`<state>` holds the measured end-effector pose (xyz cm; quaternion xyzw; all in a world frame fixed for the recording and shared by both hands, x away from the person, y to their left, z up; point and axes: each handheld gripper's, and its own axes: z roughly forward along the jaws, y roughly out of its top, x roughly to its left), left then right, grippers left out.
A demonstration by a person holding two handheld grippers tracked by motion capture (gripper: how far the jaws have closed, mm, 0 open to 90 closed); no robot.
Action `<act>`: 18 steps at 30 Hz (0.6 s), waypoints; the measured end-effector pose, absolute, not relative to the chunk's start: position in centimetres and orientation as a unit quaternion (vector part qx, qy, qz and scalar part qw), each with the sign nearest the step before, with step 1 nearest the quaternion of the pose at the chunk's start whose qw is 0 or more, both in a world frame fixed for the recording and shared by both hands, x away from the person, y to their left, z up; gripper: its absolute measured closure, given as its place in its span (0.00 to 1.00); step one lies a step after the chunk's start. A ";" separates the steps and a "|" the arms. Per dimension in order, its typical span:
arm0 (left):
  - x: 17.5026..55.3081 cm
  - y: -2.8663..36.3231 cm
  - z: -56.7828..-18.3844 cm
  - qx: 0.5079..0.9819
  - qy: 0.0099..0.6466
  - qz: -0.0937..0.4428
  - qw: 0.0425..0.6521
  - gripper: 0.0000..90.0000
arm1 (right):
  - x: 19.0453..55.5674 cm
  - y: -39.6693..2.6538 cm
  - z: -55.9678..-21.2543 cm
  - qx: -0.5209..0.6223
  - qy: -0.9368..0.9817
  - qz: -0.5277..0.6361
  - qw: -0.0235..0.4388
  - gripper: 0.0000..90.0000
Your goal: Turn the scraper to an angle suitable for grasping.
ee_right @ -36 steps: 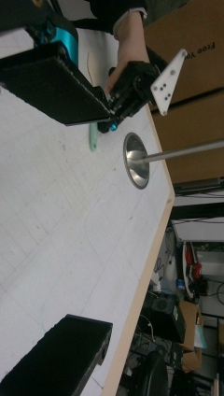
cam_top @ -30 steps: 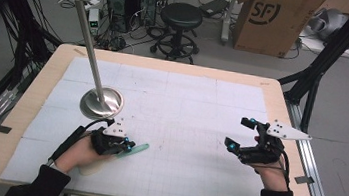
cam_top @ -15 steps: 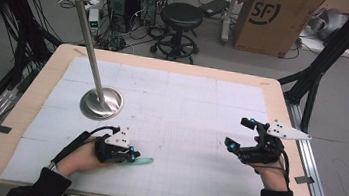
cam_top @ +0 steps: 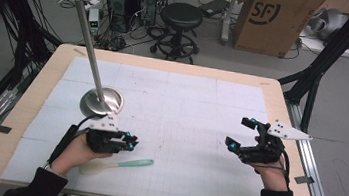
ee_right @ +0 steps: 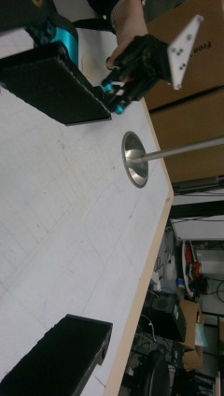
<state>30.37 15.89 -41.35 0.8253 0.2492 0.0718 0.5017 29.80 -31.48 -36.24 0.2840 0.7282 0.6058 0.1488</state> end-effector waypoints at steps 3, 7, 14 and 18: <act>30.4 16.9 -40.7 0.811 0.269 0.091 0.511 0.64 | 29.8 -31.4 -36.3 0.282 0.729 0.606 0.146 0.01; 30.0 17.5 -40.1 0.813 0.252 0.103 0.516 0.49 | 29.9 -31.4 -36.3 0.280 0.730 0.607 0.146 0.01; 28.8 17.7 -39.0 0.845 0.197 0.115 0.483 0.25 | 30.2 -31.3 -36.3 0.280 0.728 0.609 0.141 0.01; 27.9 18.4 -38.8 0.859 0.174 0.106 0.470 0.24 | 30.7 -30.6 -36.4 0.273 0.734 0.608 0.133 0.01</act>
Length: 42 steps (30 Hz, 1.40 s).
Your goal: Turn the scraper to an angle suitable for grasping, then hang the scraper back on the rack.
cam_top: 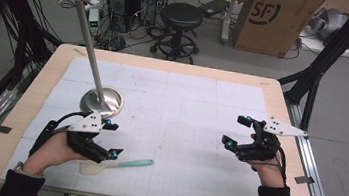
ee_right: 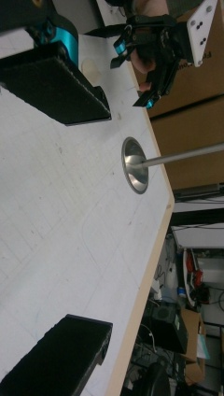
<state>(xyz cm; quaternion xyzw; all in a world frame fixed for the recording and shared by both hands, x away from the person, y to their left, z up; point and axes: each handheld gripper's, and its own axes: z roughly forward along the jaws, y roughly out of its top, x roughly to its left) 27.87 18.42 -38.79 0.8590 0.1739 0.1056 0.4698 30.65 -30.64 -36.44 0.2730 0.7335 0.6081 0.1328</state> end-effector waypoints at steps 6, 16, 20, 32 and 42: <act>27.7 19.2 -38.4 0.891 0.152 0.075 0.421 0.24 | 30.8 -30.1 -36.3 0.269 0.738 0.605 0.128 0.01; 27.8 18.1 -38.4 0.919 0.128 0.035 0.371 0.25 | 30.5 -30.1 -36.2 0.266 0.739 0.605 0.133 0.01; 28.1 17.7 -38.6 0.924 0.134 0.028 0.357 0.25 | 30.5 -30.2 -36.1 0.269 0.736 0.607 0.134 0.01; 29.0 16.2 -39.3 0.944 0.141 -0.012 0.298 0.29 | 30.7 -30.1 -36.3 0.268 0.739 0.604 0.129 0.01; 29.2 14.6 -39.7 0.970 0.121 0.005 0.212 0.49 | 30.7 -30.0 -36.3 0.266 0.744 0.600 0.127 0.01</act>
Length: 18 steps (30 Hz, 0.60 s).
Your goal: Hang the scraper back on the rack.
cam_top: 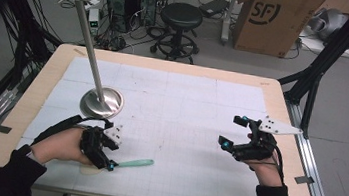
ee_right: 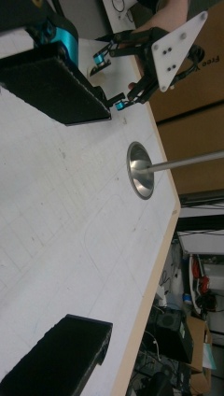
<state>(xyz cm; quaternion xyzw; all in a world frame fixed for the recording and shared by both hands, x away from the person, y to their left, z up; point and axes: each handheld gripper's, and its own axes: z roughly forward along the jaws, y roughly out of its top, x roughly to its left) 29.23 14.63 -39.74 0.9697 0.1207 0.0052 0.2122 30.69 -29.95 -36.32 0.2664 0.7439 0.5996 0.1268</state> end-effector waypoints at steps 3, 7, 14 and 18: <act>29.3 14.0 -40.0 0.976 0.112 -0.001 0.188 0.54 | 30.4 -30.1 -36.3 0.266 0.743 0.600 0.130 0.01; 29.2 13.3 -40.1 0.982 0.098 -0.011 0.159 0.58 | 30.1 -30.6 -36.5 0.273 0.743 0.597 0.131 0.01; 29.2 13.3 -40.6 0.987 0.100 -0.029 0.121 0.69 | 29.6 -31.2 -36.9 0.283 0.743 0.592 0.132 0.01; 29.4 13.4 -40.6 0.987 0.105 -0.033 0.120 0.74 | 29.5 -31.3 -36.8 0.286 0.740 0.594 0.133 0.01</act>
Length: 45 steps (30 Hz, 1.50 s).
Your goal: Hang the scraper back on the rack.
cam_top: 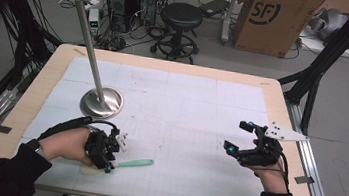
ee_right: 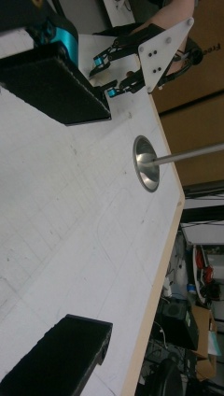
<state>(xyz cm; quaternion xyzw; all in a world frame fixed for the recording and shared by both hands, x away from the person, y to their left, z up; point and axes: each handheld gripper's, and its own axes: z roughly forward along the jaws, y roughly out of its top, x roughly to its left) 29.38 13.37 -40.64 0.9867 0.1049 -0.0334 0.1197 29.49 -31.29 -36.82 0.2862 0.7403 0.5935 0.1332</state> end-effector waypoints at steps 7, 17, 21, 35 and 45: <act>28.8 12.7 -40.6 0.990 0.098 -0.005 0.100 0.79 | 29.8 -30.7 -37.0 0.281 0.746 0.590 0.128 0.01; 28.4 12.7 -40.6 0.991 0.088 0.002 0.104 0.89 | 30.0 -30.6 -37.0 0.279 0.747 0.590 0.128 0.01; 28.3 13.0 -40.6 0.989 0.093 0.002 0.115 0.89 | 29.9 -30.6 -37.0 0.280 0.746 0.590 0.127 0.01; 29.5 16.7 -37.9 0.952 0.149 0.010 0.269 0.89 | 29.8 -30.9 -37.0 0.282 0.746 0.588 0.131 0.01; 29.8 21.0 -36.2 0.892 0.207 0.033 0.400 0.89 | 29.9 -30.8 -37.0 0.284 0.747 0.587 0.132 0.01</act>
